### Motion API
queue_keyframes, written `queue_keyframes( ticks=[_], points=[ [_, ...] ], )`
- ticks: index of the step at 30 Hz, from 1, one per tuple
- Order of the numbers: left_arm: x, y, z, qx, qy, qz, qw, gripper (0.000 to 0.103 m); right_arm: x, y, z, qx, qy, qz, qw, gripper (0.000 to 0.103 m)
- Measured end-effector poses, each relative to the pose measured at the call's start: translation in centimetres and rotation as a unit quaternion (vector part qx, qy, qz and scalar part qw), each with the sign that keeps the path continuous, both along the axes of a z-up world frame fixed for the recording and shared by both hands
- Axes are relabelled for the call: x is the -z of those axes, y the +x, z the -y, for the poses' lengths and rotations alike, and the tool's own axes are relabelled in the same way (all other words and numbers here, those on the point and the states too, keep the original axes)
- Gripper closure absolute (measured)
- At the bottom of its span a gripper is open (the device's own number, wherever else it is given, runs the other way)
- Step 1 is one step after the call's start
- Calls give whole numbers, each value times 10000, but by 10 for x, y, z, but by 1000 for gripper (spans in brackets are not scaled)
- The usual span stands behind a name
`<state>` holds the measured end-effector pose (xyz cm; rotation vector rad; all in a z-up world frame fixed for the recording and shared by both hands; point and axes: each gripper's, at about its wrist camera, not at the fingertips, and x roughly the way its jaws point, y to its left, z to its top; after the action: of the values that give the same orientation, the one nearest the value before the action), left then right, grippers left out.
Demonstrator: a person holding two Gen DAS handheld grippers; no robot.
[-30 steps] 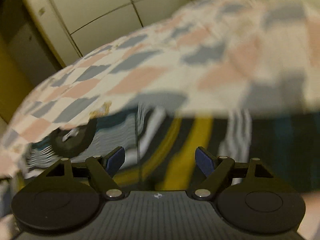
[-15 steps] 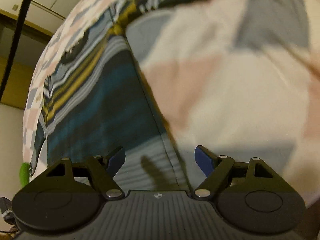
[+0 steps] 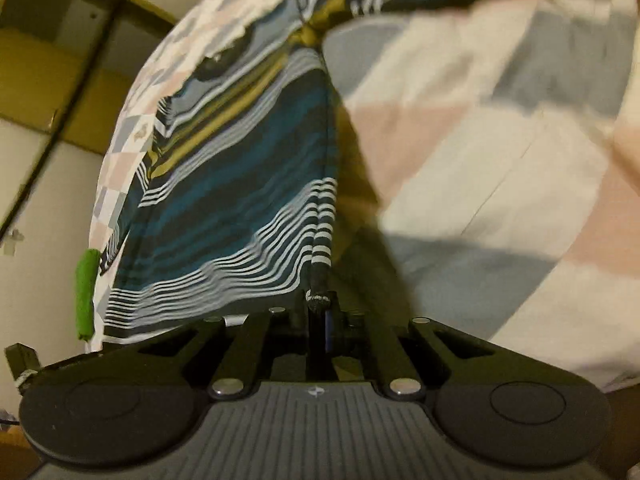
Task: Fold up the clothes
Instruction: 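Lower the striped shirt flat onto the bed and open both grippers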
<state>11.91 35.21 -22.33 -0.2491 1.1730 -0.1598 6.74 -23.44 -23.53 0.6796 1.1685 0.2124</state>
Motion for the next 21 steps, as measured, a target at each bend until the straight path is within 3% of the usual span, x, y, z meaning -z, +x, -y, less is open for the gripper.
queue_keyframes(
  ticks=[2,4,6,7,8,9,10,13,14,17,18,21],
  points=[
    [33,-3,6,-162,351,-401,9984,100,14,-5,4,83,-78,-68,9999,97],
    [52,-6,12,-262,598,-544,9964,98,48,-6,-2,219,-166,-473,9985,92],
    [45,-8,13,-324,610,-463,9965,96,67,-8,-10,304,-336,-778,9959,86],
    [38,-10,11,-347,557,-418,9970,93,66,-8,-12,318,-454,-813,9952,75],
    [32,-11,8,-382,488,-375,9974,88,60,-9,-13,307,-597,-757,9949,67],
    [25,-12,4,-424,411,-333,9977,74,53,-9,-15,296,-739,-701,9944,56],
    [21,-13,1,-498,332,-274,9978,71,46,-9,-15,294,-809,-604,9945,53],
    [21,-6,2,-630,80,-247,9977,72,31,-8,-11,484,-592,-192,9969,52],
    [28,-1,11,-478,178,-332,9981,72,32,-8,-12,581,-496,-125,9970,51],
    [46,6,34,106,716,-552,9959,71,54,-13,-25,486,-726,-541,9947,55],
    [46,4,36,233,806,-578,9948,71,61,-17,-28,476,-796,-660,9935,60],
    [41,2,31,403,935,-830,9913,71,59,-37,-24,847,-776,-817,9900,61]
  ],
)
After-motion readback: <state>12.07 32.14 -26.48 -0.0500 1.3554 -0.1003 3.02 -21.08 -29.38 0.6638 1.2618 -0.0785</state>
